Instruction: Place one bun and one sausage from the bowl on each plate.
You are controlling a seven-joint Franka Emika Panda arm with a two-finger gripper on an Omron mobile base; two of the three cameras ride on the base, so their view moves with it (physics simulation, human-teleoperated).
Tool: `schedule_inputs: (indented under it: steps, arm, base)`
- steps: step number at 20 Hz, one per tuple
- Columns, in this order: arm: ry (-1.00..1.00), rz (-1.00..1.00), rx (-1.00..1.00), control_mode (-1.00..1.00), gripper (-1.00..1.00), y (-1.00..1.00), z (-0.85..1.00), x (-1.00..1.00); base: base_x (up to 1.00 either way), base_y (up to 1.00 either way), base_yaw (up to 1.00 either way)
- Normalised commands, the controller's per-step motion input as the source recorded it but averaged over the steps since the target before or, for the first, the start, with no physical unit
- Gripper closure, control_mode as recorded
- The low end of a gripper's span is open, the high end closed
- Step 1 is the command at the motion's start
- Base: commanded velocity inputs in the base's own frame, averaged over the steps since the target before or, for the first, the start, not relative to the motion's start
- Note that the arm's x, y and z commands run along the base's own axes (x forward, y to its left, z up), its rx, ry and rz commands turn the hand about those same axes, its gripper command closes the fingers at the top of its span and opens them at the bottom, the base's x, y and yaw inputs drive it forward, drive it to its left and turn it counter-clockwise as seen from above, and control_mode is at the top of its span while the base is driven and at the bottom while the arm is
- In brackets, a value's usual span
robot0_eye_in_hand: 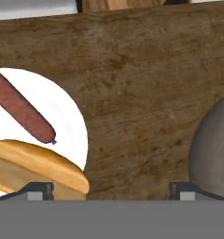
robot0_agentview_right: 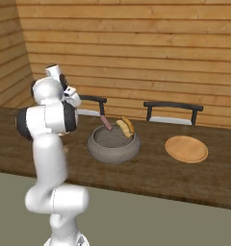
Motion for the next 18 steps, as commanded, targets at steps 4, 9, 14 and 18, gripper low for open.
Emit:
schedule_inputs:
  steps: [4,9,14,18]
  arm:
    - [-0.07,0.0,0.0,-1.0,-1.0,-1.0,0.59,-1.0]
    - [-0.01,0.0,0.0,-1.0,-1.0,-1.0,0.44,-1.0]
    - [-0.02,0.01,-0.01,-1.0,-1.0,-1.0,0.0,-0.72]
    - [0.0,0.01,-0.03,-1.0,-1.0,-0.49,-0.01,-0.06]
  base:
    - [0.0,0.0,0.0]
    - [0.0,0.0,0.0]
    - [0.0,0.0,0.0]
    - [0.0,0.0,0.0]
